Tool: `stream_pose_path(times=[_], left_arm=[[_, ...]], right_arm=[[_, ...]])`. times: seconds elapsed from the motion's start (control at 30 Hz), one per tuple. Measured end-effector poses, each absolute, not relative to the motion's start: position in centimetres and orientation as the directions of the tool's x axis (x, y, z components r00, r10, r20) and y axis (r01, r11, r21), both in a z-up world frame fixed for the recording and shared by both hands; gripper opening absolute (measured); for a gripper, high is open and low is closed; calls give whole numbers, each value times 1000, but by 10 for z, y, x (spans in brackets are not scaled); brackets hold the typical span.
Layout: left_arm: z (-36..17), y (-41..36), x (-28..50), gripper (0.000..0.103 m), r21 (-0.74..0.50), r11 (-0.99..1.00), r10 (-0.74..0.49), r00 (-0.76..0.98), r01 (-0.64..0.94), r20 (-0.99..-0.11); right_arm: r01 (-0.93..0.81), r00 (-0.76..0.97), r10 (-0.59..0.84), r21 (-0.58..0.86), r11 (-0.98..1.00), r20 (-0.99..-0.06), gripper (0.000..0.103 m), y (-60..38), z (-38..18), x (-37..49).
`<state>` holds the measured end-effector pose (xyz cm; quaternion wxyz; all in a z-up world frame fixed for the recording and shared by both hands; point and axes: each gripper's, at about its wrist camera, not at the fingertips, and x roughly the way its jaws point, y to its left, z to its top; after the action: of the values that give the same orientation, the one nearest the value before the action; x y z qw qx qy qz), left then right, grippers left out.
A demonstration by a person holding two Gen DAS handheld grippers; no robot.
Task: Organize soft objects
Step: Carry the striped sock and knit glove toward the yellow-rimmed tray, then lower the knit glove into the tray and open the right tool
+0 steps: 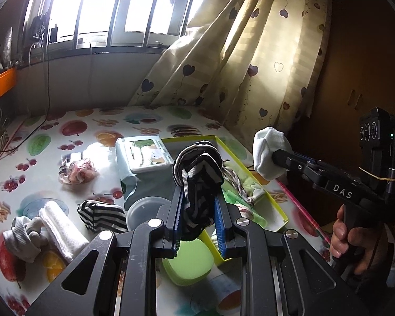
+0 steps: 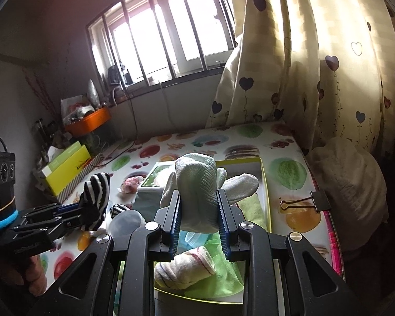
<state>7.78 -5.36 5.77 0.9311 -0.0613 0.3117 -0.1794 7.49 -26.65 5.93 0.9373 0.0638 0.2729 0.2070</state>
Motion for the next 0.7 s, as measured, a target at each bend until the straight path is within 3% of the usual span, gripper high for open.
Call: stream_pose_path(times=[0.7], left_arm=[[43, -48, 102, 22, -259, 925, -378, 723, 276, -579]], right_arm=[[-368, 639, 438, 249, 896, -632, 24, -229, -1, 151]])
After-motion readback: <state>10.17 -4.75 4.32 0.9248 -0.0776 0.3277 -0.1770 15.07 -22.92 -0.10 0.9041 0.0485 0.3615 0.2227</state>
